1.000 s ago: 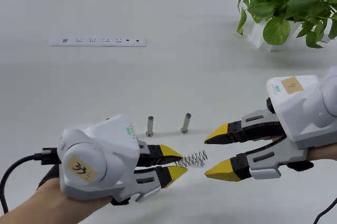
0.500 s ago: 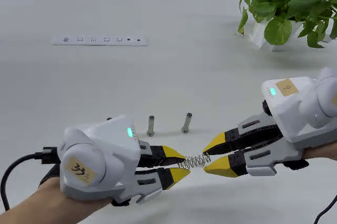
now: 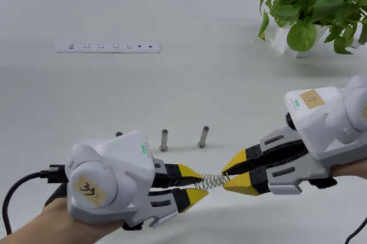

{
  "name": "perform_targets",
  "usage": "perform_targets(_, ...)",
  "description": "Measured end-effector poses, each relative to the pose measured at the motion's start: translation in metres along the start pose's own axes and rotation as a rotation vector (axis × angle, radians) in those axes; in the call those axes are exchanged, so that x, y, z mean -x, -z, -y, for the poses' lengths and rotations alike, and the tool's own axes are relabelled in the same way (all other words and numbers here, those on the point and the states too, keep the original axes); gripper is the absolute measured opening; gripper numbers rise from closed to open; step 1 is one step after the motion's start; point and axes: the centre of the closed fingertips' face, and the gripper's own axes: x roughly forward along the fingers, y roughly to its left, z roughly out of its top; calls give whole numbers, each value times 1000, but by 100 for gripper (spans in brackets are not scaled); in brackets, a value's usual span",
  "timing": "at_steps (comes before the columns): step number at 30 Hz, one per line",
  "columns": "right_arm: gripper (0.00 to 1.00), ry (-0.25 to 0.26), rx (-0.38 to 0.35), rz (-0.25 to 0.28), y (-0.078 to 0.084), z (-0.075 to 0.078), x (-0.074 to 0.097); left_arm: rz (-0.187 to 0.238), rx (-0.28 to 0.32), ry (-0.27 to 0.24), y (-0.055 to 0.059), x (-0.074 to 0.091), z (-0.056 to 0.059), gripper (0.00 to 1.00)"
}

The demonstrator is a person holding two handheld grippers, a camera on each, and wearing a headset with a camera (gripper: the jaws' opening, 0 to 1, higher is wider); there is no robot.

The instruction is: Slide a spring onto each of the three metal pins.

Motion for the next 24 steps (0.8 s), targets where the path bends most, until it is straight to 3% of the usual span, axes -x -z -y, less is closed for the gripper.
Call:
perform_targets(17, 7, 25, 74, 10, -20, -3, -1, -29, 10, 1, 3, -5, 1, 6)
perform_targets(24, 7, 30, 110, 12, -27, -5, -4, -21, 29, -3, 3, -7, 2, 6)
